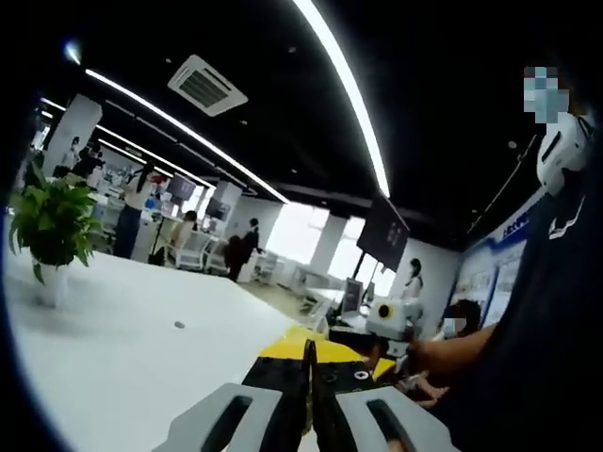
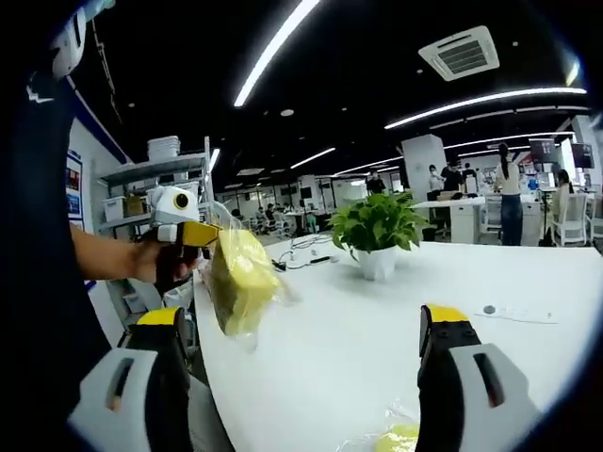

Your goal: Compare the silicone blocks by pressing each to a similar depth, holding the contact briefly, and releasing to observe deformation and rebound differences across the visible hardness samples.

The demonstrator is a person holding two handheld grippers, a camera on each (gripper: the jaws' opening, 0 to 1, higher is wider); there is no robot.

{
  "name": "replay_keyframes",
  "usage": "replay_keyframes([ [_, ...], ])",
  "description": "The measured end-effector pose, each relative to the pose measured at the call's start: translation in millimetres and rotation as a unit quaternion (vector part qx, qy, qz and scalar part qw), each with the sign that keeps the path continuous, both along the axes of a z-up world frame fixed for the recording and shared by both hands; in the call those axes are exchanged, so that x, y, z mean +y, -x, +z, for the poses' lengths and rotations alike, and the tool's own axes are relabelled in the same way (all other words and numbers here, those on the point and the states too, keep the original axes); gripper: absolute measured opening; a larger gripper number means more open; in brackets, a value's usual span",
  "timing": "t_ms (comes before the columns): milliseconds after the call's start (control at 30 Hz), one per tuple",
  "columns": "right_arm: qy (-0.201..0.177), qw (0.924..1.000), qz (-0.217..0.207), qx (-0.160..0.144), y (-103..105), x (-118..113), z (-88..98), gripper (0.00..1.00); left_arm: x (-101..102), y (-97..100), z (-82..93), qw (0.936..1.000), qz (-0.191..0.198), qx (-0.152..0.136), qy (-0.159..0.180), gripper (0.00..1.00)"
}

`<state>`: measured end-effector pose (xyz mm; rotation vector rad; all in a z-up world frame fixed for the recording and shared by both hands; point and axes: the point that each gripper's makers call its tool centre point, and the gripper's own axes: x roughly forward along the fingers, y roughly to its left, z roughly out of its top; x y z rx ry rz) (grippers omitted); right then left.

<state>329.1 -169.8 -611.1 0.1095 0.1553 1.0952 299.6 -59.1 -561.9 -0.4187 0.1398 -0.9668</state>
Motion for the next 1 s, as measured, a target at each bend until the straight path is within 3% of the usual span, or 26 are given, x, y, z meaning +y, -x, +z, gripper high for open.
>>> replay_keyframes([
  [133, 0.014, 0.9994, -0.029, 0.01, -2, -20, -12.5, 0.96, 2, -9.9, -16.7, 0.9998, 0.008, 0.019, 0.004, 0.0],
  [300, 0.052, 0.9962, -0.058, 0.038, 5, -51, -39.1, 0.96, 3, -17.6, -34.7, 0.9991, 0.013, 0.039, 0.013, 0.0],
  [400, 0.065, 0.9936, -0.082, 0.041, 8, -74, -54.6, 0.96, 5, -21.8, -49.2, 0.9979, 0.016, 0.06, 0.017, 0.0],
  [567, 0.077, 0.9883, -0.109, 0.074, 13, -96, -76.0, 0.96, 6, -26.3, -69.6, 0.9951, 0.01, 0.091, 0.036, 0.0],
  [700, 0.077, 0.9872, -0.116, 0.078, 12, -99, -76.2, 0.96, 9, -36.2, -89.1, 0.9869, 0.017, 0.134, 0.087, 0.0],
  [867, 0.077, 0.9874, -0.117, 0.075, 12, -103, -70.6, 0.96, 7, -42.4, -123.2, 0.9833, 0.009, 0.165, 0.077, 0.0],
  [1000, 0.077, 0.9863, -0.124, 0.077, 16, -113, -69.2, 0.96, 13, -50.5, -152.4, 0.9681, 0.036, 0.223, 0.108, 0.0],
])
